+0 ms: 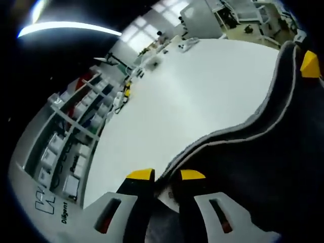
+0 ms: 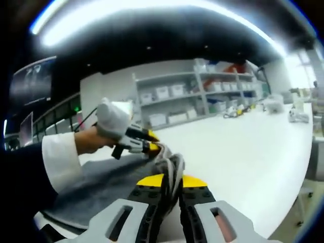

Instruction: Open the folded towel by lifting each exposed corner and separating the folded layers until the towel lies flat within the target outline without major curled edges

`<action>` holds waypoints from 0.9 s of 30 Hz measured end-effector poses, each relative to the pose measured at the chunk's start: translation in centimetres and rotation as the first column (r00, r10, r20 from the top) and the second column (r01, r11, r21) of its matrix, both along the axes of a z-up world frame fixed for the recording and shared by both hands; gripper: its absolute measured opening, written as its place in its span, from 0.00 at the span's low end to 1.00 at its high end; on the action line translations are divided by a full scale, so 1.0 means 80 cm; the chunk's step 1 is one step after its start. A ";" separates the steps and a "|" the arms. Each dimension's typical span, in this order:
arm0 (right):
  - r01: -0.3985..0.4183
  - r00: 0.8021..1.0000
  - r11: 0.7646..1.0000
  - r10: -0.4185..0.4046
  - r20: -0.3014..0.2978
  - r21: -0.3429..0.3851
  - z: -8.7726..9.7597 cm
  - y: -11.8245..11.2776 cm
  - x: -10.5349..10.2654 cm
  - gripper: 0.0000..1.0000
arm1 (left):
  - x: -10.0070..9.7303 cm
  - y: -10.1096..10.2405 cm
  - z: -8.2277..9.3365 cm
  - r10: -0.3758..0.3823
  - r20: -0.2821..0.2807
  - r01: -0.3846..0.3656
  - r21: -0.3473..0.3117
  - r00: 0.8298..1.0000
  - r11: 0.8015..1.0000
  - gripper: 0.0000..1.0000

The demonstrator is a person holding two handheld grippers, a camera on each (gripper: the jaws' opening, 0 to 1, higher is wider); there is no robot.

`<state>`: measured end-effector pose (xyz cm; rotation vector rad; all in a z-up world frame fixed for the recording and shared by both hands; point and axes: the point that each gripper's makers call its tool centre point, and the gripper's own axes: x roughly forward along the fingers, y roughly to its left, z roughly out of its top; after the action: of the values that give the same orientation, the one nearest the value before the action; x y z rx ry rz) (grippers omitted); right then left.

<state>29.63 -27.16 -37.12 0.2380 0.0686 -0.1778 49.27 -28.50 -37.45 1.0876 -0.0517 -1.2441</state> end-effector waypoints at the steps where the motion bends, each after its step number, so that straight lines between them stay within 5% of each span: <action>1: 0.002 1.000 1.000 -0.002 -0.002 0.002 -0.001 -0.001 0.001 0.05 | 0.003 0.002 0.000 0.007 0.003 -0.007 -0.002 1.000 1.000 0.24; 9: 0.038 0.999 0.999 -0.038 0.009 0.007 0.008 -0.029 0.000 0.09 | 0.018 0.015 0.009 0.052 -0.047 -0.055 -0.060 0.998 0.997 0.34; 19: 0.068 0.997 0.989 -0.062 0.050 -0.128 0.039 -0.068 -0.004 0.02 | 0.029 0.024 0.010 0.070 -0.028 -0.072 -0.082 0.997 0.994 0.37; 22: -0.004 0.996 0.982 0.020 0.082 -0.189 0.058 -0.070 0.005 0.00 | 0.030 0.025 0.007 0.069 -0.018 -0.070 -0.078 0.997 0.994 0.37; 27: -0.204 0.979 0.943 0.199 -0.048 -0.263 0.040 -0.048 0.024 0.00 | 0.032 0.020 0.007 0.086 -0.032 -0.088 -0.101 0.996 0.991 0.37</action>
<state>31.54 -30.98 -33.93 -0.0411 0.0883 0.0158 51.82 -26.93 -36.92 0.9737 -0.0465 -1.1654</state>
